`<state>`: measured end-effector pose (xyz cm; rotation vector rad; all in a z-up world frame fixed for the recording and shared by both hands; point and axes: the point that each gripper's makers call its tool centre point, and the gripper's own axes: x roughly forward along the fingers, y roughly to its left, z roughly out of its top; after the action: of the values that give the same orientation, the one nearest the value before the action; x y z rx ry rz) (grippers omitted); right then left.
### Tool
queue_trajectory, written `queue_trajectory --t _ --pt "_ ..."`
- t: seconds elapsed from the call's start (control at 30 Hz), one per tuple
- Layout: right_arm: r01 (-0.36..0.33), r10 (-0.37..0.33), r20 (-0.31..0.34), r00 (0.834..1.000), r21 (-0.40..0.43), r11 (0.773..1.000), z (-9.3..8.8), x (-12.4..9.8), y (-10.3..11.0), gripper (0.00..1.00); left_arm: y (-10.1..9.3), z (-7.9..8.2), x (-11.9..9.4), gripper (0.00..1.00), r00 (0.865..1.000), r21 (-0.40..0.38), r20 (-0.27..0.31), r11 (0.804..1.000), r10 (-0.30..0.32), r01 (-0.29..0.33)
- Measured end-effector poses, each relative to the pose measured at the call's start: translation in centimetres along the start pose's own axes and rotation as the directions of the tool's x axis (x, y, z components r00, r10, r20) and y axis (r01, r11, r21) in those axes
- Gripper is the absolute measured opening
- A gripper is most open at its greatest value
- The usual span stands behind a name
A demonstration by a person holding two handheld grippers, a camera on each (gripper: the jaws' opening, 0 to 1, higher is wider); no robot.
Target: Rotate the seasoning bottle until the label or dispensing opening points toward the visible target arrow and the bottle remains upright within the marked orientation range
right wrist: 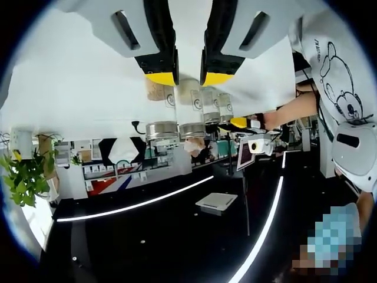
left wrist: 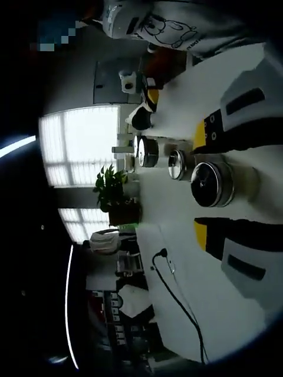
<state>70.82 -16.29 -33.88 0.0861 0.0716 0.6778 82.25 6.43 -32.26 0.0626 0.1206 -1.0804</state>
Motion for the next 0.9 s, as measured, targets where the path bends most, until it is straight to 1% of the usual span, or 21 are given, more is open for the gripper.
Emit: queue_trajectory --t 0.03,0.07,0.1,0.17,0.2,0.23,0.27,0.3,0.37,0.43,0.47,0.53,0.57,0.6,0.67,0.83,0.9 --pt "0.006 -0.006 0.004 1.000 -0.001 1.000 0.1 0.0 -0.1 0.12 0.2 0.2 0.0 0.43 0.999 -0.015 0.020 0.999 0.029 -0.029" --pt "0.006 -0.006 0.006 1.000 0.002 1.000 0.1 -0.1 -0.1 0.12 0.2 0.3 0.0 0.41 0.998 -0.053 0.038 0.997 0.050 -0.048" --pt "0.005 -0.005 0.009 1.000 0.005 1.000 0.1 -0.1 -0.1 0.12 0.2 0.3 -0.1 0.39 0.997 -0.084 0.038 0.995 0.065 -0.062" --pt "0.007 -0.007 0.009 1.000 0.004 1.000 0.1 -0.1 -0.2 0.12 1.0 0.2 -0.4 0.39 0.990 -0.121 0.044 0.984 0.136 -0.130" --pt "0.010 -0.010 0.004 1.000 0.001 1.000 0.0 -0.2 -0.3 0.12 1.0 0.2 -0.6 0.38 0.988 -0.126 0.054 0.982 0.145 -0.137" --pt "0.011 -0.011 0.002 1.000 0.001 1.000 -0.1 -0.2 -0.3 0.12 1.0 0.3 -0.7 0.37 0.984 -0.152 0.071 0.976 0.165 -0.153" --pt "0.013 -0.013 0.001 1.000 0.002 1.000 -0.1 -0.3 -0.4 0.12 0.9 0.3 -0.8 0.37 0.983 -0.150 0.071 0.976 0.171 -0.159" --pt "0.014 -0.014 0.001 1.000 0.005 1.000 -0.2 -0.3 -0.5 0.12 0.8 0.3 -0.9 0.37 0.980 -0.131 0.069 0.976 0.187 -0.177" --pt "0.016 -0.016 0.001 1.000 0.006 1.000 -0.2 -0.3 -0.5 0.12 0.9 0.2 -1.1 0.37 0.974 -0.058 0.044 0.974 0.221 -0.218" --pt "0.015 -0.015 -0.001 1.000 0.004 1.000 -0.3 -0.3 -0.5 0.12 0.5 -0.3 -1.0 0.37 0.977 0.007 0.006 0.977 0.212 -0.212" --pt "0.017 -0.017 -0.005 1.000 0.002 1.000 -0.4 -0.3 -0.5 0.12 0.6 -0.2 -1.0 0.37 0.973 0.004 0.012 0.973 0.231 -0.231" --pt "0.019 -0.019 -0.006 1.000 0.000 1.000 -0.4 -0.3 -0.6 0.12 0.5 -0.2 -0.9 0.34 0.976 -0.003 0.013 0.976 0.220 -0.220" --pt "0.022 -0.022 -0.009 1.000 -0.002 1.000 -0.4 -0.4 -0.6 0.12 0.6 -0.1 -0.9 0.33 0.975 -0.022 0.020 0.975 0.221 -0.220" --pt "0.023 -0.023 -0.010 1.000 -0.005 1.000 -0.5 -0.4 -0.6 0.12 0.7 -0.1 -0.9 0.32 0.975 -0.023 0.019 0.975 0.220 -0.220" --pt "0.023 -0.023 -0.010 1.000 -0.007 1.000 -0.5 -0.4 -0.6 0.12 1.0 -0.1 -0.9 0.32 0.975 -0.045 0.016 0.975 0.220 -0.219" --pt "0.024 -0.024 -0.011 1.000 -0.005 1.000 -0.5 -0.5 -0.6 0.12 0.9 -0.2 -0.9 0.32 0.979 -0.029 0.001 0.979 0.202 -0.201" --pt "0.024 -0.024 -0.010 1.000 -0.005 1.000 -0.5 -0.5 -0.6 0.12 0.7 -0.3 -0.8 0.32 0.984 -0.015 -0.011 0.984 0.179 -0.179"
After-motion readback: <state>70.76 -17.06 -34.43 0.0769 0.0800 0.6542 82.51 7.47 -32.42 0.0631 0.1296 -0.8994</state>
